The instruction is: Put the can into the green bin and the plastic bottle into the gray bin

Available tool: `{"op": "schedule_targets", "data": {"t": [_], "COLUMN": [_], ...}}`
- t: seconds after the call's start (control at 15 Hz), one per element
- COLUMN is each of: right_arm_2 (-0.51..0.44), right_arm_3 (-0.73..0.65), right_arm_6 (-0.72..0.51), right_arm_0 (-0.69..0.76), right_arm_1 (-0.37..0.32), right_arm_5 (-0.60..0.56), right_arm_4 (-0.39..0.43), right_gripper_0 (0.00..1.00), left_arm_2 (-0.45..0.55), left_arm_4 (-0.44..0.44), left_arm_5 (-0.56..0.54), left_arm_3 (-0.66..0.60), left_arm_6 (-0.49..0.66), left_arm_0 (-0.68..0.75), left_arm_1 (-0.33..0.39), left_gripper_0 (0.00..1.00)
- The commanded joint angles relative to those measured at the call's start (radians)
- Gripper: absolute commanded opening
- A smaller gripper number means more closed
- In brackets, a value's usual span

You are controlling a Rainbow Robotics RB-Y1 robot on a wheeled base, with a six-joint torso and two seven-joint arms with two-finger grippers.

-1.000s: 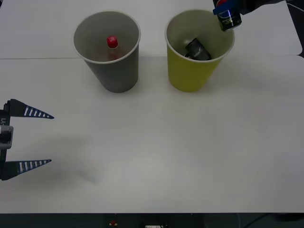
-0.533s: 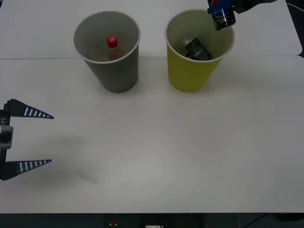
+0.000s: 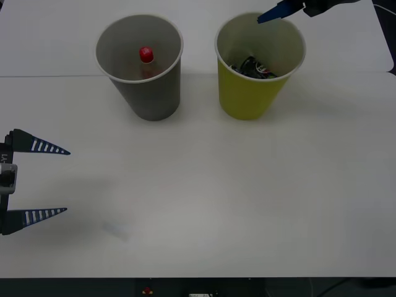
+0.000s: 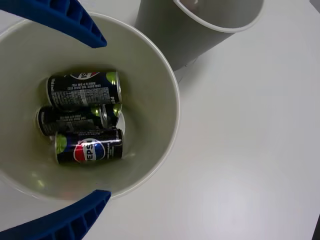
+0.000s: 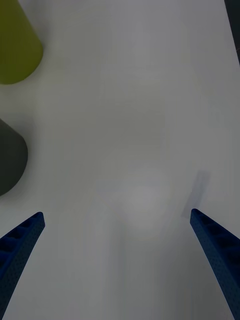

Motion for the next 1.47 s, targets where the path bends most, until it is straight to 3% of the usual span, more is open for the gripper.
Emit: {"op": "schedule_targets", "data": {"t": [0.07,0.47,0.87,1.07,1.47], "right_arm_2": [-0.015,-0.132,-0.359,-0.474,-0.608], "right_arm_3": [-0.011,-0.207,-0.519,-0.632,-0.666], "right_arm_6": [0.04,0.076,0.124,0.253,0.558], "right_arm_0": [0.003,0.158,0.451,0.631,0.888], "right_arm_1": [-0.017,-0.111,-0.192,-0.202,-0.206], "right_arm_5": [-0.048,-0.119,-0.194,-0.194,-0.194], "right_arm_4": [-0.032,-0.176,-0.333,-0.406,-0.541], "right_gripper_0": [1.0,1.0,1.0,1.0,1.0], "left_arm_2": [0.0,0.0,0.0,0.0,0.0], "left_arm_4": [0.0,0.0,0.0,0.0,0.0], "left_arm_5": [0.0,0.0,0.0,0.0,0.0], "left_arm_3": [0.0,0.0,0.0,0.0,0.0], "left_arm_6": [0.0,0.0,0.0,0.0,0.0], "left_arm_0": [0.0,0.0,0.0,0.0,0.0], "left_arm_1": [0.0,0.0,0.0,0.0,0.0], "left_gripper_0": [1.0,1.0,1.0,1.0,1.0]}}
